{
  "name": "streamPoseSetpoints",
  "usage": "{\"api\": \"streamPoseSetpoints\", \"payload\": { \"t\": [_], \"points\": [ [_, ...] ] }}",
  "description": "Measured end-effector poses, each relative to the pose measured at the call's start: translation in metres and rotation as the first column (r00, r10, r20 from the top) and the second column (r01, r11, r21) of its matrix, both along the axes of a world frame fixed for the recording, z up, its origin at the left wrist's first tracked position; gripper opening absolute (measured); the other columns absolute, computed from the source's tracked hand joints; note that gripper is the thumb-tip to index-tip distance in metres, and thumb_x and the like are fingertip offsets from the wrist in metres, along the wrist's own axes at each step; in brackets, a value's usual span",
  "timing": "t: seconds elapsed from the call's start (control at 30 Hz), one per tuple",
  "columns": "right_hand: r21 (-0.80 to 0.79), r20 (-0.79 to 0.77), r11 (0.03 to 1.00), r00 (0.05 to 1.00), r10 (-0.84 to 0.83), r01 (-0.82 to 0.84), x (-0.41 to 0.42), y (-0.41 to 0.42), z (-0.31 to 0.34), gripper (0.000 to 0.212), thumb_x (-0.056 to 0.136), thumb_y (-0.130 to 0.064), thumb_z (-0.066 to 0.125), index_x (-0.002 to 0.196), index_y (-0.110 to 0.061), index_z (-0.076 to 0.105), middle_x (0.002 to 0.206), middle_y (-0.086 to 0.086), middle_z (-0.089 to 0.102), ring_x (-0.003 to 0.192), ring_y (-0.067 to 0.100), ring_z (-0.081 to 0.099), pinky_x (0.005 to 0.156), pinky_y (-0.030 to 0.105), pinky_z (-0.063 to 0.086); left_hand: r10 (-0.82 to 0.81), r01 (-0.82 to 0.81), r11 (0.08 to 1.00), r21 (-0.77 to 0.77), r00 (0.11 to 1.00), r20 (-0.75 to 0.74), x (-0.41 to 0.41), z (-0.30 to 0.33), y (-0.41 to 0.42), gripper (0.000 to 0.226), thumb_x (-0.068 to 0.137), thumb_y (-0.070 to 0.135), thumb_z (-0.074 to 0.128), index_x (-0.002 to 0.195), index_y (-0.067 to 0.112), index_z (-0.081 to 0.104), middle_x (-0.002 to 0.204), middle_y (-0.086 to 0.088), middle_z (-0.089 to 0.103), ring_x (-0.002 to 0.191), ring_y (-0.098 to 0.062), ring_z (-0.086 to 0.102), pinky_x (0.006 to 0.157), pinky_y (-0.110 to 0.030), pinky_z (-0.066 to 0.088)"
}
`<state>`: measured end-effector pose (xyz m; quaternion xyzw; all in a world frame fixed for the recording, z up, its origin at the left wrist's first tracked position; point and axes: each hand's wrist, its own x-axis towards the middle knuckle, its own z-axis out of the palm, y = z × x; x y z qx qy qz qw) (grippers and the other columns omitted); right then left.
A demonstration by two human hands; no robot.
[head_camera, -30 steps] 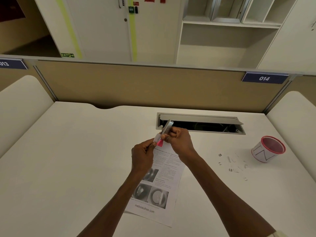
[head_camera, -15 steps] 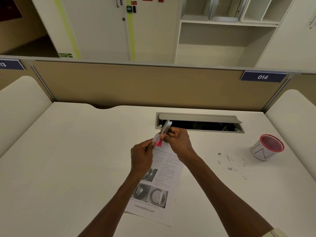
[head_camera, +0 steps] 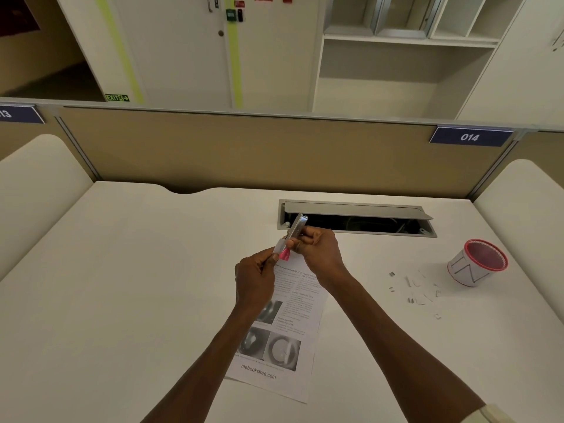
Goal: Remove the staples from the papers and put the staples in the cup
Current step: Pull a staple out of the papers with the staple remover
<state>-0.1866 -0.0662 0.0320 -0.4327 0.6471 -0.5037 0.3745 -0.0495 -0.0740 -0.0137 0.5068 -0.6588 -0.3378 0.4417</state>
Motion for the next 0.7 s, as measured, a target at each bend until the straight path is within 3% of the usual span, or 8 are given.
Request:
{"api": "streamPoseSetpoints", "payload": {
  "t": [0.23,0.4,0.5,0.6,0.7],
  "points": [
    [0.009,0.06,0.987,0.986,0.158,-0.159,-0.008,0.002,0.009,0.015,0.084,-0.015,0.072,0.098,-0.013,0.069,0.091,0.001,0.073,0.079,0.014,0.071,0.069,0.018,0.055,-0.004,0.004,0.998,0.068,1.0,-0.004,0.003,-0.002,-0.002,0.022,0.093,0.024,0.059,0.091,0.007,0.072,0.073,-0.003,0.07,0.058,-0.013,0.062,0.048,-0.008,0.044],
    [0.027,0.044,0.999,0.998,0.044,-0.045,-0.009,-0.004,0.003,0.022,0.085,-0.021,0.071,0.102,-0.007,0.065,0.099,0.003,0.073,0.088,0.02,0.07,0.08,0.03,0.055,-0.033,0.034,0.995,0.096,0.999,-0.009,0.005,0.004,0.002,0.019,0.095,0.022,0.057,0.103,0.012,0.071,0.084,0.005,0.068,0.065,-0.003,0.061,0.053,-0.006,0.046],
    [0.019,0.073,1.0,0.997,0.008,-0.009,-0.014,-0.006,-0.001,0.024,0.09,-0.023,0.066,0.109,-0.009,0.062,0.103,0.008,0.071,0.095,0.025,0.067,0.088,0.035,0.053,-0.027,0.038,0.983,0.18,0.998,-0.061,0.01,0.004,0.003,0.02,0.095,0.025,0.056,0.107,0.016,0.069,0.089,0.006,0.069,0.075,-0.008,0.063,0.058,-0.012,0.048],
    [0.021,0.153,0.998,0.986,-0.06,0.057,-0.024,-0.006,0.001,0.02,0.095,-0.024,0.058,0.109,-0.01,0.06,0.098,0.009,0.066,0.087,0.022,0.064,0.081,0.03,0.052,-0.018,0.057,0.962,0.266,0.989,-0.148,0.016,0.006,0.001,0.015,0.095,0.03,0.056,0.101,0.024,0.068,0.089,0.004,0.071,0.08,-0.017,0.067,0.066,-0.03,0.055],
    [0.024,0.13,0.993,0.984,-0.118,0.116,-0.039,-0.004,0.0,0.017,0.095,-0.021,0.057,0.108,-0.01,0.06,0.091,0.005,0.062,0.076,0.015,0.059,0.07,0.025,0.049,0.004,0.058,0.952,0.302,0.979,-0.202,0.021,0.009,0.001,0.019,0.094,0.035,0.057,0.097,0.021,0.07,0.084,0.001,0.073,0.078,-0.018,0.069,0.065,-0.031,0.055]
  ]
}}
